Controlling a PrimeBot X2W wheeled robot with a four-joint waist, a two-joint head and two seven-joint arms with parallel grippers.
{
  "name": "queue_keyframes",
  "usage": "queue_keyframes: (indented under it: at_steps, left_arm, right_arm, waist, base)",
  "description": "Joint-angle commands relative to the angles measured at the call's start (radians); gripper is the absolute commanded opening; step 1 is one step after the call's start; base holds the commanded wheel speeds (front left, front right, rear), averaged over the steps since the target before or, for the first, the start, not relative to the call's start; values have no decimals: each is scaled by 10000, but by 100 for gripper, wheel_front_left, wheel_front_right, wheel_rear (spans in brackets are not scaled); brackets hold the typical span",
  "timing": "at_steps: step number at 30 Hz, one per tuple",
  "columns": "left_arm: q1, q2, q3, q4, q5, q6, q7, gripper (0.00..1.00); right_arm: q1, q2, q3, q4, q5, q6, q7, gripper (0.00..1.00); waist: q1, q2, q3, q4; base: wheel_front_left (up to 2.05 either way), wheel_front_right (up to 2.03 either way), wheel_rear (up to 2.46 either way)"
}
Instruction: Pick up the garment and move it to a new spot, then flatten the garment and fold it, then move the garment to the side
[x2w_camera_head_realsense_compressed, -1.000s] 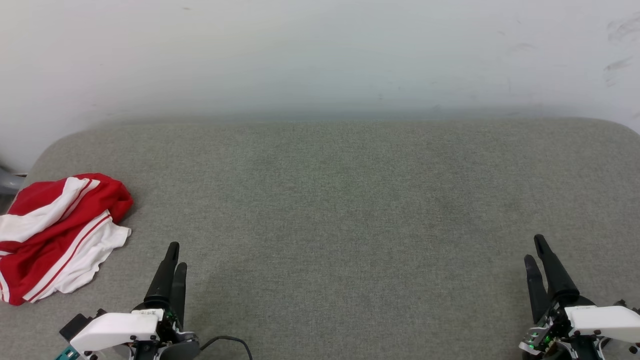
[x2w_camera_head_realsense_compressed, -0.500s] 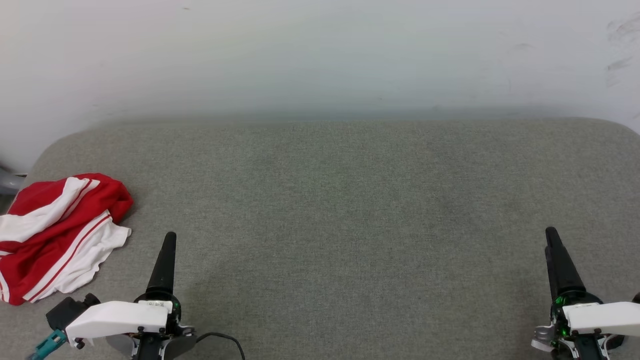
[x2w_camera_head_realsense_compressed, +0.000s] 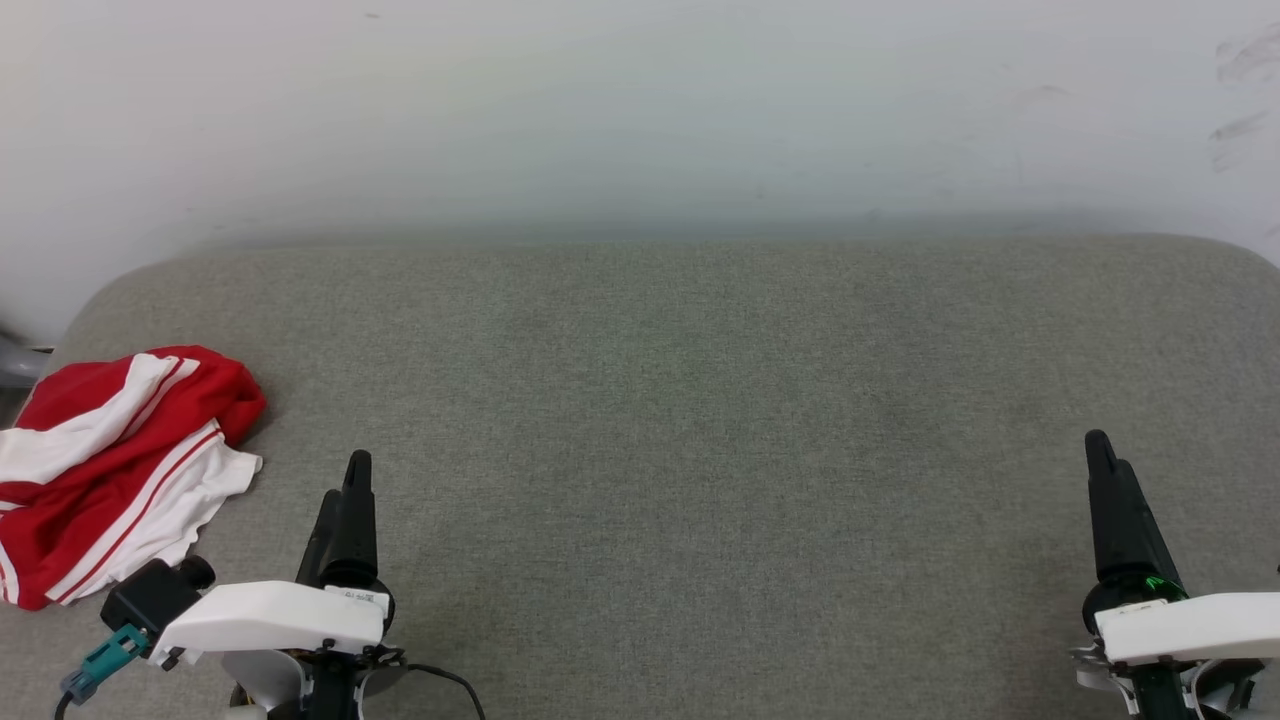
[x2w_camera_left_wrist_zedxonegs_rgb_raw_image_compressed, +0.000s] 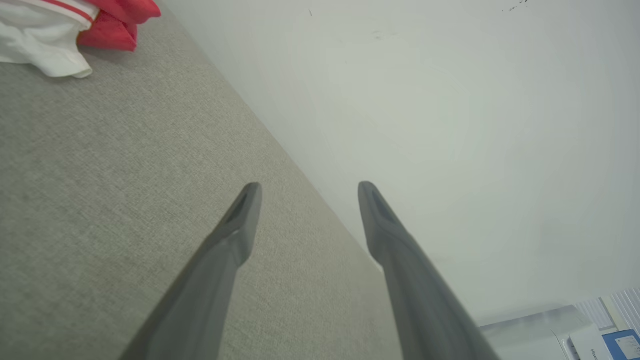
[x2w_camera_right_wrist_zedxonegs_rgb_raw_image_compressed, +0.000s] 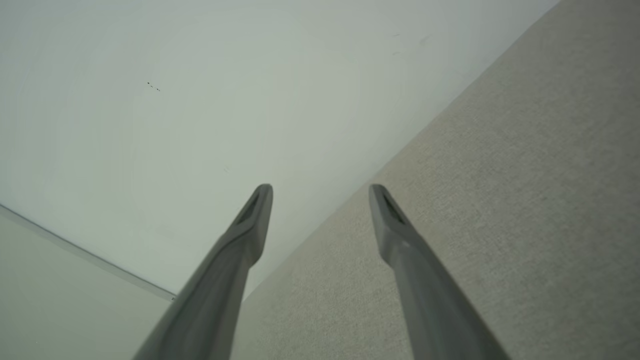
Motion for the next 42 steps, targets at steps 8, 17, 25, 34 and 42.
queue_keyframes:
  at_steps: [8, 17, 25, 34, 42]
  left_arm:
    - [-17, 24, -186, -280, 1456, 285, -345, 100]
    - [80, 26, -377, -331, 2910, 448, -624, 100]
    - [148, 28, -612, -361, 4017, 534, -859, 100]
    - [271, 30, -783, -316, 5195, 653, -1109, 100]
    - [348, 31, -946, -360, 6000, 665, -1280, 100]
  right_arm:
    - [104, -11, 281, -475, -1920, 1, -336, 100]
    - [322, -10, 424, -404, -3378, 1, -626, 100]
    - [505, -9, 459, -309, -4476, 1, -854, 100]
    - [682, -9, 498, -354, -5623, 1, -1101, 100]
    - [786, -8, 508, -447, -6409, 1, -1276, 100]
  waist:
    - [0, -1, -16, 26]
    - [0, -1, -37, 59]
    - [0, -1, -62, 112]
    - [0, -1, -108, 153]
    - [0, -1, -131, 186]
  base:
    - [0, 0, 0]
    - [0, 0, 0]
    - [0, 0, 0]
    - [0, 0, 0]
    - [0, 0, 0]
